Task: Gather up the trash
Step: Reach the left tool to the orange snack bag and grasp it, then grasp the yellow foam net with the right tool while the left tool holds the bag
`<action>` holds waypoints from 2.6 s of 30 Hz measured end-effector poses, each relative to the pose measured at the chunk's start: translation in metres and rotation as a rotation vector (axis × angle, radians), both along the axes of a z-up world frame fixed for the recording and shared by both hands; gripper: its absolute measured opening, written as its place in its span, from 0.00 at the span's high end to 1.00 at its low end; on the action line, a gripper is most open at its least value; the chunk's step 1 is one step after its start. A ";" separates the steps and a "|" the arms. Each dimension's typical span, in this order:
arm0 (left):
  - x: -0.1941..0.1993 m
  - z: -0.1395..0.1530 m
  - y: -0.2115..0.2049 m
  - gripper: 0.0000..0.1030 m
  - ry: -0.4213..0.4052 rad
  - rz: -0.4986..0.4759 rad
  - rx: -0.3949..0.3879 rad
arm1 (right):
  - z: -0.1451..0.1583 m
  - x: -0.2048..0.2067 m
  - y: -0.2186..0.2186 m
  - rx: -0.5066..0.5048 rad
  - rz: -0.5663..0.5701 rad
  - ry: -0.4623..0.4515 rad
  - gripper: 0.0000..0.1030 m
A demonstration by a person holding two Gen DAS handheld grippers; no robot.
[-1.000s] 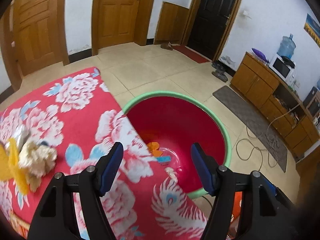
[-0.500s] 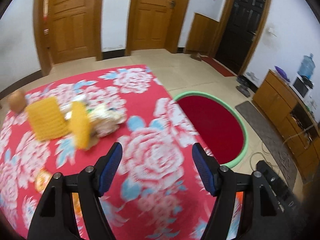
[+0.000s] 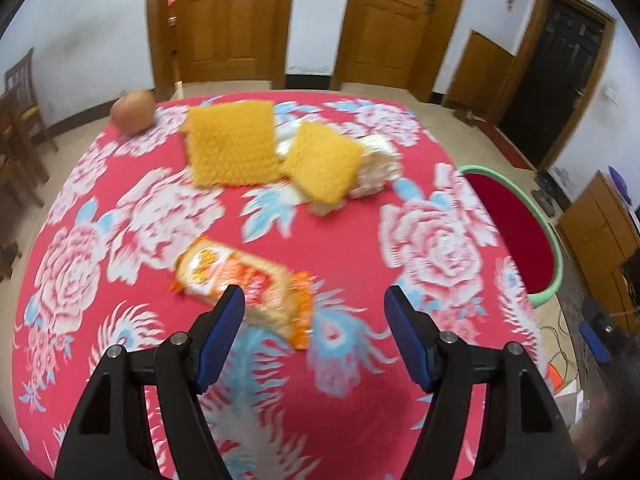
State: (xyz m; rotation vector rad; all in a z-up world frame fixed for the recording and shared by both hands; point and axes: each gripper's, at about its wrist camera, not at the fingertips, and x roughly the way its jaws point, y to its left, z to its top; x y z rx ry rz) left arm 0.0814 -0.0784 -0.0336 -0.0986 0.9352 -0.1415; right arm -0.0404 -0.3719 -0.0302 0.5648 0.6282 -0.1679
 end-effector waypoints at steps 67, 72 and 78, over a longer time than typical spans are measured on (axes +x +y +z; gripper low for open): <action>0.092 -0.020 0.121 0.63 -0.051 0.141 0.013 | 0.031 0.090 0.138 -0.051 0.341 0.051 0.36; 0.094 -0.028 0.126 0.63 -0.051 0.146 -0.002 | 0.019 0.119 0.162 -0.066 0.382 0.078 0.40; 0.091 -0.026 0.125 0.63 -0.071 0.133 -0.007 | -0.001 0.154 0.181 -0.068 0.424 0.108 0.52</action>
